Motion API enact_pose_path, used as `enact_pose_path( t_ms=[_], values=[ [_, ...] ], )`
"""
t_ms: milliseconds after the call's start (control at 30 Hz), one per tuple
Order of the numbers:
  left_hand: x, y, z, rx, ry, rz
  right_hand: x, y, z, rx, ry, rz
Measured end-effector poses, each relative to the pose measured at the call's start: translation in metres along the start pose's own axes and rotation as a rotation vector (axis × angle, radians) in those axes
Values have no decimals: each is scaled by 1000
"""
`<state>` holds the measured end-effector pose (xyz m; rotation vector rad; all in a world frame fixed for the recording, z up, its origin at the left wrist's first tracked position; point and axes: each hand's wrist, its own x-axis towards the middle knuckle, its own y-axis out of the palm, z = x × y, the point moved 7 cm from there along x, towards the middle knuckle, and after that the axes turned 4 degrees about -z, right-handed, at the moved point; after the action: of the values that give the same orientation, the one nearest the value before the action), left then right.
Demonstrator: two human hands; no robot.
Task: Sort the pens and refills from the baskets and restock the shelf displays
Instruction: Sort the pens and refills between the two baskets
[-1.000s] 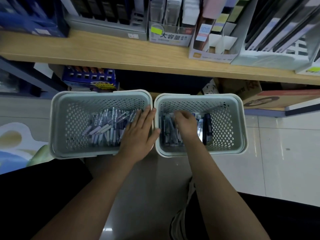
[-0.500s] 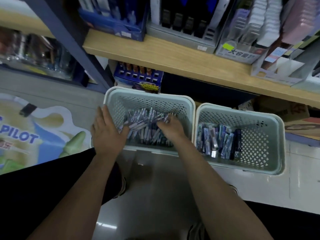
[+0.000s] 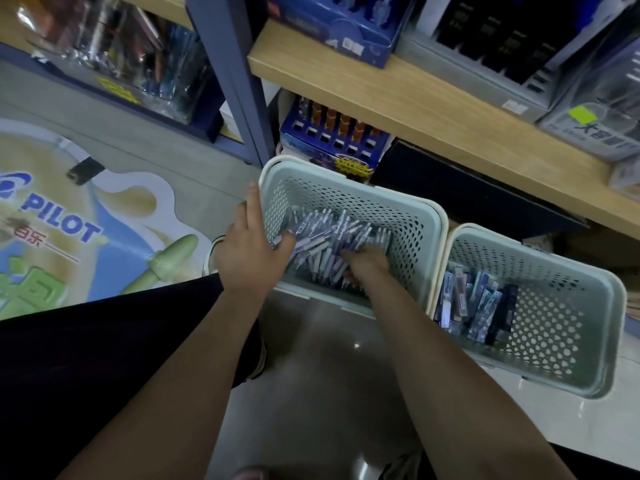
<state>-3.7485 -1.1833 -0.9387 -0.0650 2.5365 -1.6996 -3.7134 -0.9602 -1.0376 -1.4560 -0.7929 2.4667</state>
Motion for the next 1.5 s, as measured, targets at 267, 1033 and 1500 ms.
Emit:
enact_pose_path(
  t_ms=[267, 1033, 1500],
  values=[
    [-1, 0, -1, 9, 35, -30, -3, 22, 18, 115, -113, 77],
    [-3, 0, -4, -13, 50, -47, 5, 21, 25, 140, -14, 7],
    [-5, 2, -5, 22, 37, -49, 4, -18, 6, 39, -96, -165]
  ],
)
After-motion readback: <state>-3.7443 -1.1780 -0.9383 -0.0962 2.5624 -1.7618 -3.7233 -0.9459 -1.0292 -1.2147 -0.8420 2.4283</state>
